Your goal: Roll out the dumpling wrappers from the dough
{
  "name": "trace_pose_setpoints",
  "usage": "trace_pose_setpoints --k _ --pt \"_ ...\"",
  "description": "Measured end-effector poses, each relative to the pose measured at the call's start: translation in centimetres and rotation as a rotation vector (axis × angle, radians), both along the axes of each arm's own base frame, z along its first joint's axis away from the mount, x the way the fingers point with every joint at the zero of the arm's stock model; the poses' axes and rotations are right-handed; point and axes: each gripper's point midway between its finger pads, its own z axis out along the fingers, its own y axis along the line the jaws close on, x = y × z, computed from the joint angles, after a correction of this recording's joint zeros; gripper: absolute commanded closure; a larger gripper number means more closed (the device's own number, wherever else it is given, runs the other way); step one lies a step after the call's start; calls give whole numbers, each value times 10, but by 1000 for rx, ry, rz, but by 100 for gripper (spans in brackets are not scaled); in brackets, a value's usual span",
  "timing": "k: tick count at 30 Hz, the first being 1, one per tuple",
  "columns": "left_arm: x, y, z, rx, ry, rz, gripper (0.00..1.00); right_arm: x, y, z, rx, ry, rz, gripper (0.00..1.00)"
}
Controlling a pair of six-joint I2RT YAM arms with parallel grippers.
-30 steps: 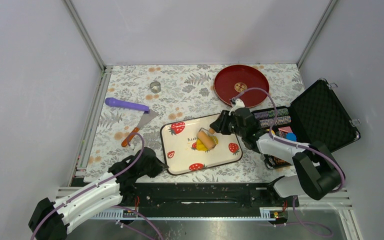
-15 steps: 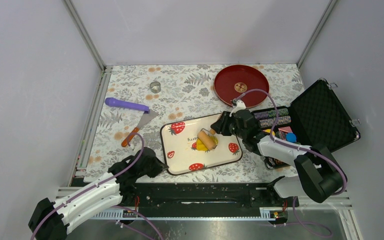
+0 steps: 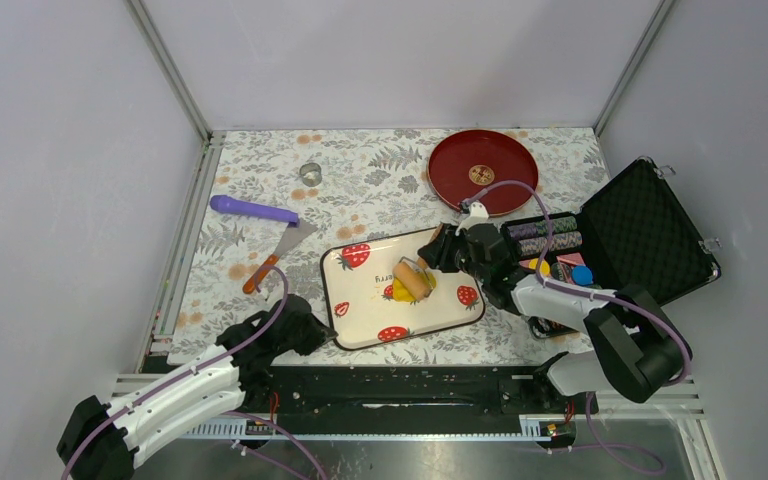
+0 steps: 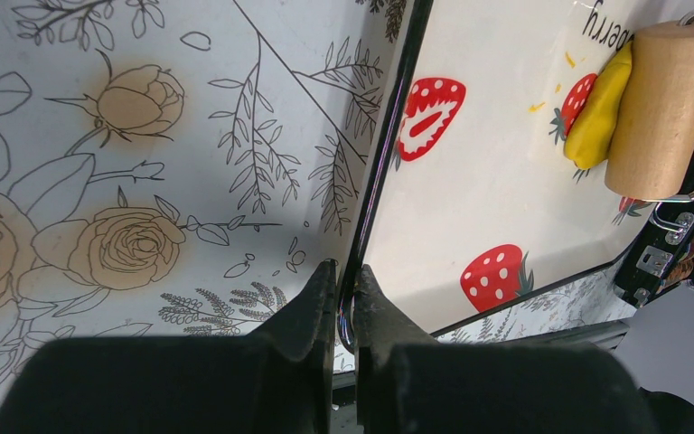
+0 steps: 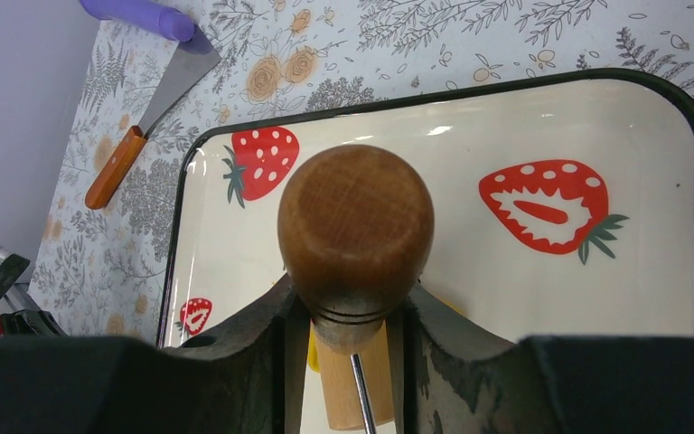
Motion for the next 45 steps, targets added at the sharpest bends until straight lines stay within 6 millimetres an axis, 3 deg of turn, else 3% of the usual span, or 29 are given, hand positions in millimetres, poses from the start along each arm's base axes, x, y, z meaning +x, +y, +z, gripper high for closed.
trace_pose_setpoints --k 33,45 --pt "0 0 0 1 0 2 100 -7 15 -6 58 -32 -8 100" --pt "0 0 0 1 1 2 100 -40 41 -17 129 89 102 100"
